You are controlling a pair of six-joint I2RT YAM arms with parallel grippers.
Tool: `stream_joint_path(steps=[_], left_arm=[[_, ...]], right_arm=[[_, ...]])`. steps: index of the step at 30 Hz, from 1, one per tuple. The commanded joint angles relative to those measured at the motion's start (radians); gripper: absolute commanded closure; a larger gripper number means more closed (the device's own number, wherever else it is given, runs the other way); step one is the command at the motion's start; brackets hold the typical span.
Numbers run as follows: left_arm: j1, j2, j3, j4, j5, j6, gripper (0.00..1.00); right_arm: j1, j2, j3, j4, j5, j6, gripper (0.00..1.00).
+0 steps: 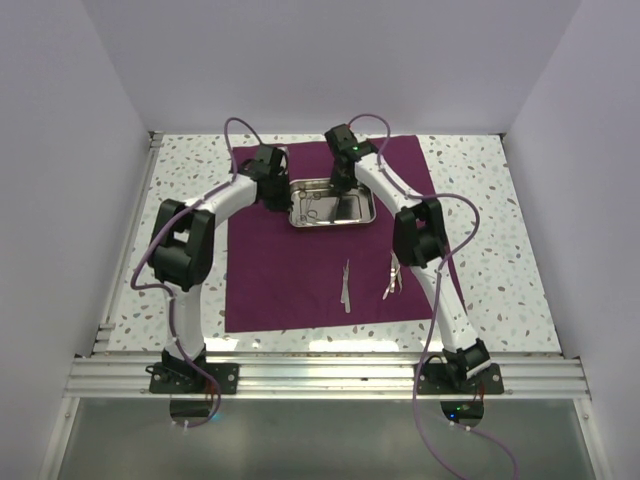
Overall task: Open and lay out the surgical kit
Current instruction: Pick up the medical item from the container, then place the medical item in the surgical kit.
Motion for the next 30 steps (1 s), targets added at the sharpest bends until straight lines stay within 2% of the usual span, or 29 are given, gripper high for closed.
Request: stream_joint_path(steps=[1, 12, 17, 18, 25, 30], left_arm=[[0.003, 0.022, 0.037, -0.061, 0.015, 0.026, 1.0], [0.025, 0.126, 0.138, -0.064, -0.005, 0.027, 1.0], [0.045, 0.213, 0.233, -0.07, -0.018, 0.023, 1.0], [0.048, 0.229, 0.253, -0.078, -0.018, 0.021, 1.0], [0.06, 0.341, 0.446, -0.13, -0.028, 0.015, 1.0], [0.069, 0.359, 0.485, -0.144, -0.047, 0.016, 1.0]], right_arm=[[-0.003, -0.127, 0.063, 0.12, -0.039, 0.031, 1.0], [0.0, -0.288, 0.008, 0.08, -0.046, 0.019, 1.0], [0.026, -0.4, -0.11, 0.01, -0.076, 0.002, 1.0], [0.034, -0.426, -0.151, 0.005, -0.078, -0.002, 1.0], [0.1, -0.775, -0.773, 0.105, -0.092, 0.002, 1.0], [0.172, -0.88, -1.053, 0.216, -0.139, 0.019, 1.0]])
